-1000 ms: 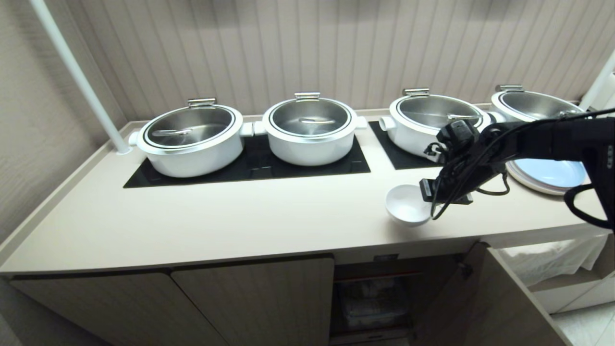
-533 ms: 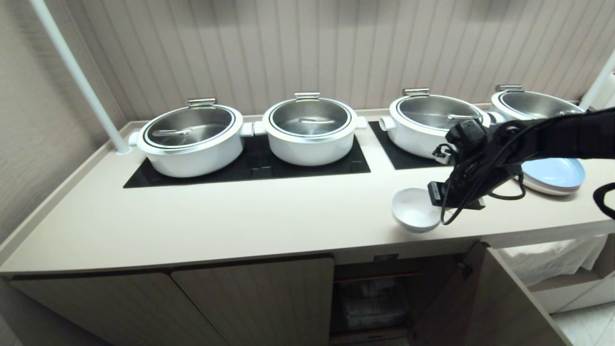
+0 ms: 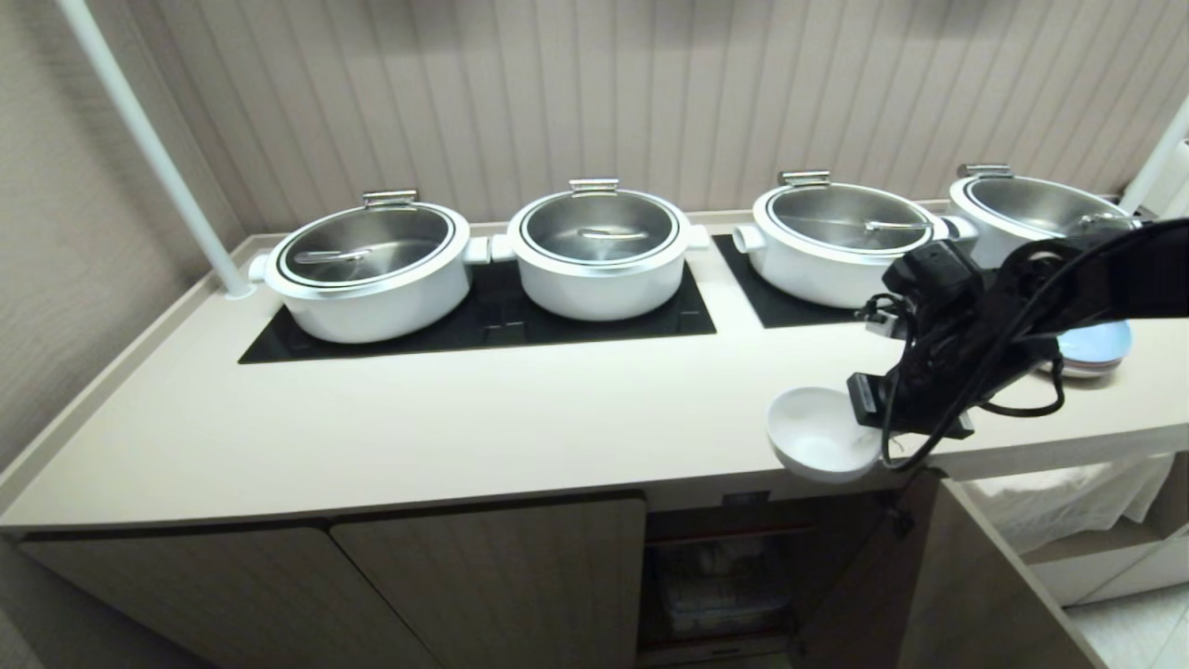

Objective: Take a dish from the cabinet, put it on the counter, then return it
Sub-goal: Put it back into the cabinet

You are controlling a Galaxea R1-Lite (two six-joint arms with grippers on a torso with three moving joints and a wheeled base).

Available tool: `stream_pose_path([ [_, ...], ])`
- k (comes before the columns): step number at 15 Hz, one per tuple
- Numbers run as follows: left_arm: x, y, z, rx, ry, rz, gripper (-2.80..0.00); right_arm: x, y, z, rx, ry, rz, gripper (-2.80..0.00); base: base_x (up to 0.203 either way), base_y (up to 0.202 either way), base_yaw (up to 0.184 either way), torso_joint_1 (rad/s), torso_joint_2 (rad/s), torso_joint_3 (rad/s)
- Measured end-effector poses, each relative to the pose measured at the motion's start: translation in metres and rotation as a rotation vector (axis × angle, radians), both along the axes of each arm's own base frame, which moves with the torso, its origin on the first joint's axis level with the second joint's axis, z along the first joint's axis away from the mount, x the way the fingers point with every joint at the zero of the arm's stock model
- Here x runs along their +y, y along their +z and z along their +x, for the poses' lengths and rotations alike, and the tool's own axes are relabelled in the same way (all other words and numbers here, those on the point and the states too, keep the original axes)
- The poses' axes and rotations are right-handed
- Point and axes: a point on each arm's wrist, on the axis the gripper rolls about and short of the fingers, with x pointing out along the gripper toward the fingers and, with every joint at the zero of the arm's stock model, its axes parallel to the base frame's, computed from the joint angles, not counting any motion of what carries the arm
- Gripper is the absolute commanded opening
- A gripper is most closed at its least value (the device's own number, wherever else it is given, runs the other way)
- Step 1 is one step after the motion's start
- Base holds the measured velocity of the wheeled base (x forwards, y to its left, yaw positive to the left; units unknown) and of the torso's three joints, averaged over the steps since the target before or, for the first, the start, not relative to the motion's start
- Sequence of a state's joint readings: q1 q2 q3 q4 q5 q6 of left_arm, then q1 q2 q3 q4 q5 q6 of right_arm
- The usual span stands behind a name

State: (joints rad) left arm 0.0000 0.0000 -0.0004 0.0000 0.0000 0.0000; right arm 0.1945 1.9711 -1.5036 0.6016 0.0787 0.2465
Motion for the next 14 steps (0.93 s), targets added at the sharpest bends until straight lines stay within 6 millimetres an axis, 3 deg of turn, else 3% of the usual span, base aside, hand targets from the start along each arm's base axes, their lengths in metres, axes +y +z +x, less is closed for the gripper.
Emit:
stream_pose_path([
  [14, 0.000, 0.000, 0.000, 0.000, 0.000, 0.000, -2.80, -0.013, -0.003, -0.093, -0.033, 0.000, 0.020, -2.80, 0.000, 0.000, 0.000, 0.000, 0.00, 0.000],
])
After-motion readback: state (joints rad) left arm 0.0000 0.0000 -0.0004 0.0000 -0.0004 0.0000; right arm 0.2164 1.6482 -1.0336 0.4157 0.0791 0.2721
